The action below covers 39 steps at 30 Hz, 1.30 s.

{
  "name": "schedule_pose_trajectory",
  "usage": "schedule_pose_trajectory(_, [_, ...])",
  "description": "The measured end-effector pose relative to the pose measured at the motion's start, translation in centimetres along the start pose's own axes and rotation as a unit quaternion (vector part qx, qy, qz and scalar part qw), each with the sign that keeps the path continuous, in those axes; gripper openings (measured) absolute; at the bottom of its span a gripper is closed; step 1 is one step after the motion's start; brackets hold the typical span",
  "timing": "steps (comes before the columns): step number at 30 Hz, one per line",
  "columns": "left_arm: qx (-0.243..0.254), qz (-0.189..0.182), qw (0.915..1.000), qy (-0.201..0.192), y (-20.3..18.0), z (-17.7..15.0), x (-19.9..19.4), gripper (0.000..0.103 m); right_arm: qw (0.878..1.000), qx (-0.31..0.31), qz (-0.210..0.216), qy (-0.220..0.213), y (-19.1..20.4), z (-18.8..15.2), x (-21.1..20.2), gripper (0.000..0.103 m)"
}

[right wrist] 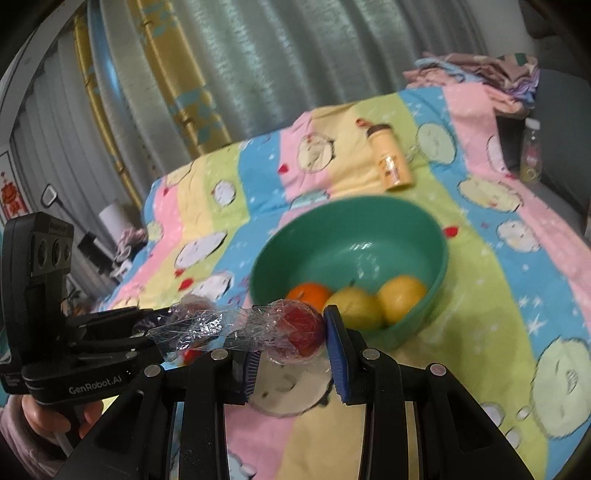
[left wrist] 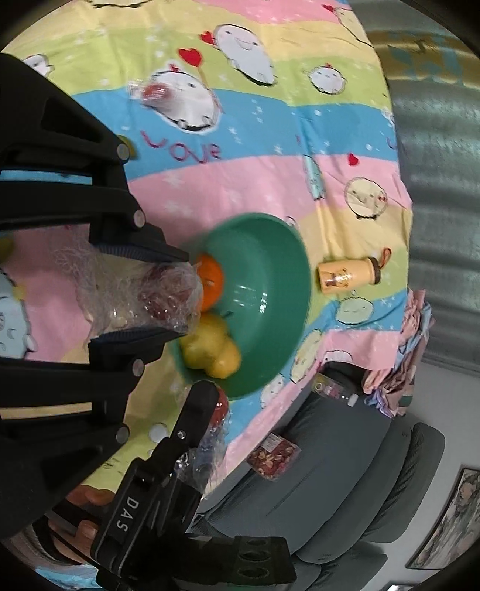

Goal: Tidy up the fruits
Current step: 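Carry both wrapped candies into the green basin and open both tools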

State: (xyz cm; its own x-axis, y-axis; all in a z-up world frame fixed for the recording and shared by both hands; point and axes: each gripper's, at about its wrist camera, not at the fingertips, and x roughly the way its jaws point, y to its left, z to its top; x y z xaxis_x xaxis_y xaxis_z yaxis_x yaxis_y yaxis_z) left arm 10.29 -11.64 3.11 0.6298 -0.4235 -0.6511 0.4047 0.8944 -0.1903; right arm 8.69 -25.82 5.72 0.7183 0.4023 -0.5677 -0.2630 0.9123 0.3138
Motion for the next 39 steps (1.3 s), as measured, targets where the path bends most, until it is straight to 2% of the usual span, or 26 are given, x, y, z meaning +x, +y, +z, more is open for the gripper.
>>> schedule_pose_trajectory(9, [0.021, 0.011, 0.9997, 0.006, -0.6, 2.8, 3.6, 0.031, 1.0, 0.001, -0.026, 0.004, -2.0, 1.9, 2.1, 0.035])
schedule_pose_trajectory(16, [0.026, 0.023, 0.9988, 0.034, -0.2, 2.9, 6.6, 0.032, 0.999, -0.003, -0.045, 0.028, -2.9, 2.1, 4.1, 0.035])
schedule_pose_trajectory(23, [0.017, 0.027, 0.9984, 0.047, 0.6, 2.6, 7.7, 0.033, 0.997, -0.021, -0.062, 0.041, -2.6, 2.1, 5.3, 0.035])
schedule_pose_trajectory(25, [0.011, 0.031, 0.9985, 0.044, 0.9, 2.7, 7.6, 0.043, 0.997, -0.02, -0.066, 0.042, -2.6, 2.1, 5.5, 0.035])
schedule_pose_trajectory(29, [-0.003, 0.026, 0.9993, 0.027, 1.6, 3.0, 6.8, 0.055, 0.997, -0.003, -0.069, 0.034, -3.0, 2.4, 5.2, 0.057])
schedule_pose_trajectory(31, [-0.009, 0.027, 0.9995, 0.017, 2.0, 3.3, 6.0, 0.066, 0.998, 0.001, -0.063, 0.026, -3.0, 2.5, 4.6, 0.058])
schedule_pose_trajectory(32, [-0.013, 0.032, 0.9993, 0.013, 2.2, 3.3, 5.6, 0.068, 0.998, 0.001, -0.063, 0.023, -3.0, 2.5, 4.4, 0.058])
schedule_pose_trajectory(39, [-0.059, 0.059, 0.9965, -0.009, 6.1, 3.2, 2.1, 0.076, 0.998, 0.019, -0.061, 0.012, -3.6, 2.4, 2.5, 0.06])
